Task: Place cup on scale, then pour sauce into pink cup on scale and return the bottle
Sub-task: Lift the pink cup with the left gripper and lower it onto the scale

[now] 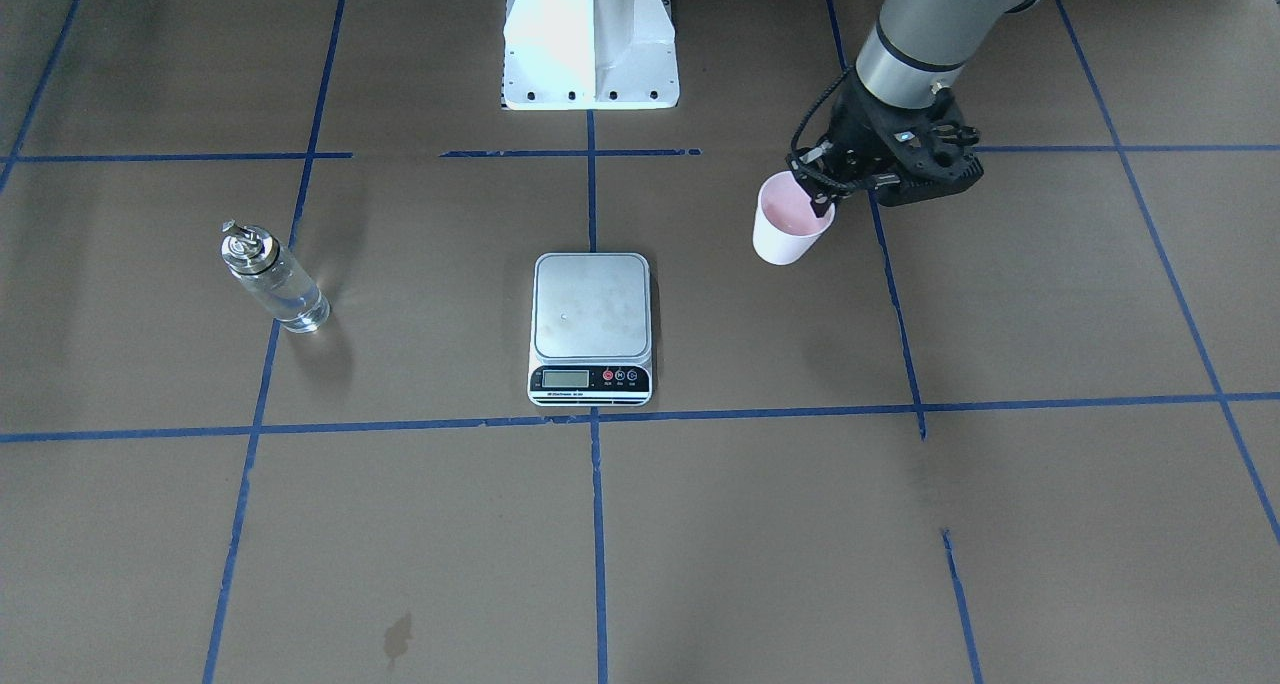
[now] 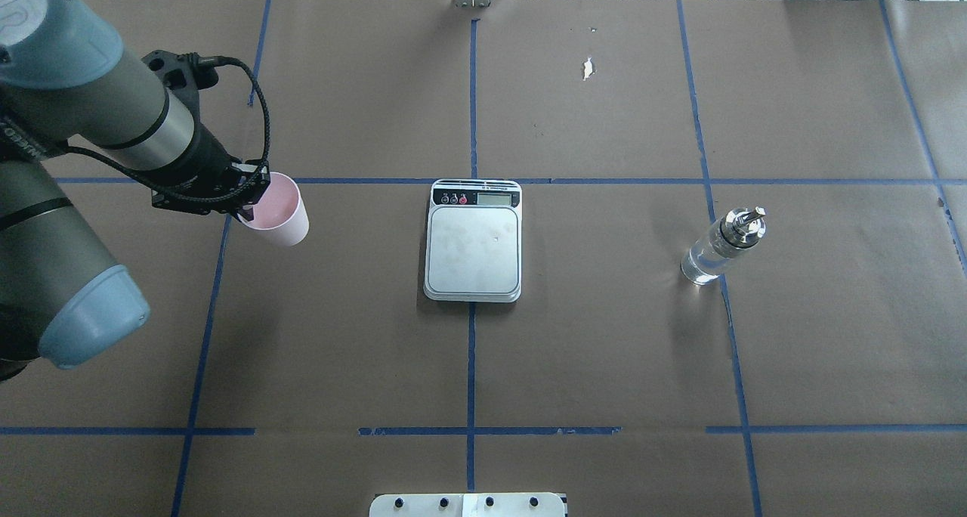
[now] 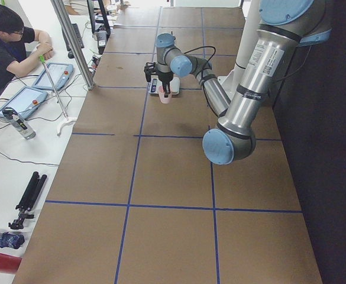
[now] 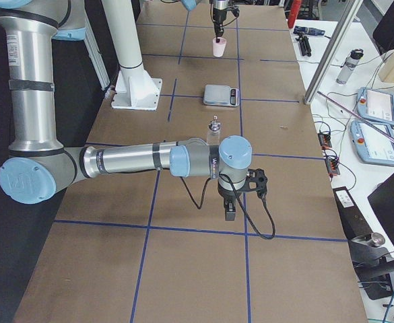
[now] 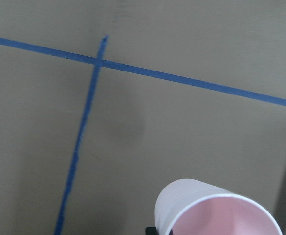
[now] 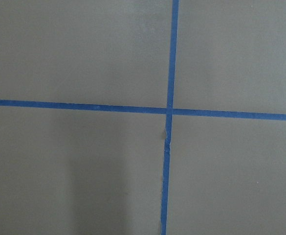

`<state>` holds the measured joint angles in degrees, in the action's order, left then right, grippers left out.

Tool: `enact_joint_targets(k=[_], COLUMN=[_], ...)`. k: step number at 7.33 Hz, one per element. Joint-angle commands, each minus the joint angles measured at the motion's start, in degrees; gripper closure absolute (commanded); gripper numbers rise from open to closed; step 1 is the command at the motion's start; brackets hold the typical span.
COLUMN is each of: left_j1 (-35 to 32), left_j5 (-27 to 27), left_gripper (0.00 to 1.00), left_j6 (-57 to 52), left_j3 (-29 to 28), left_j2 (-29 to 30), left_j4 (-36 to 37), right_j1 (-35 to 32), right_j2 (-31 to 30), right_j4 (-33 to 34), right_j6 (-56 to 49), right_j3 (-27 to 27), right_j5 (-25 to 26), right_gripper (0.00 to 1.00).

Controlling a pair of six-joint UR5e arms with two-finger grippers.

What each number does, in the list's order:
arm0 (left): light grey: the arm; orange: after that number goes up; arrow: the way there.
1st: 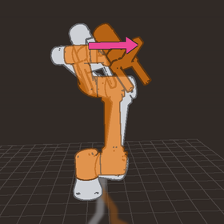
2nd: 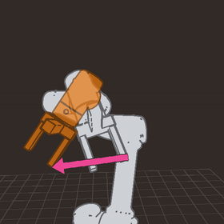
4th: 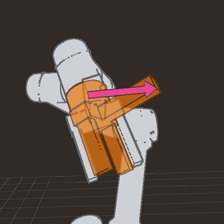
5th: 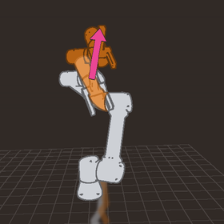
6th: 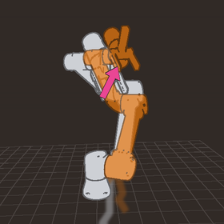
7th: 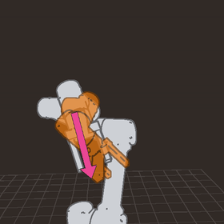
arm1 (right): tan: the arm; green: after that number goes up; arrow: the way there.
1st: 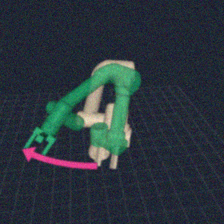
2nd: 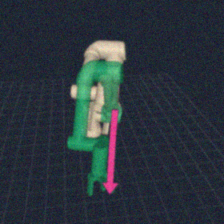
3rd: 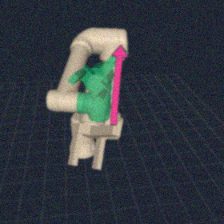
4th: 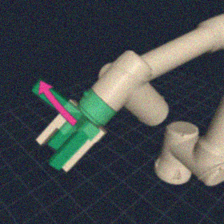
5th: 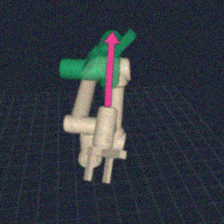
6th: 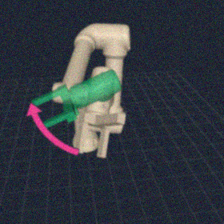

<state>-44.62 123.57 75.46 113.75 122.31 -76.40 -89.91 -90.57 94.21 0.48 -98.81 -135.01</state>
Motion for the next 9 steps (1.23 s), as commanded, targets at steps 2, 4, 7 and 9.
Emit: enact_joint_targets(k=[2,4,7,9], left_j1=[5.7,8.6,10.4,11.3], left_j5=[0.7,-2.7,-5.7,-6.6], left_gripper=[1.00,1.00,1.00,1.00], left_j6=[15.1,17.3,19.3,19.7], left_j3=[-15.4,-18.2,-24.9,-25.9], left_j2=[11.5,12.0,15.8,16.0], left_j4=[-10.7,-13.8,-17.4,-17.7], right_j1=[0.0,0.2,4.8,7.2], right_j2=[-0.1,0.2,0.0,0.0], right_j4=[-0.1,0.4,0.4,0.4], right_j6=[0.0,13.2,23.9,25.4], right_j3=[-0.9,-10.6,-18.3,-19.1], right_j5=[-0.1,-0.6,-4.7,-3.0], right_gripper=[0.00,0.00,0.00,0.00])
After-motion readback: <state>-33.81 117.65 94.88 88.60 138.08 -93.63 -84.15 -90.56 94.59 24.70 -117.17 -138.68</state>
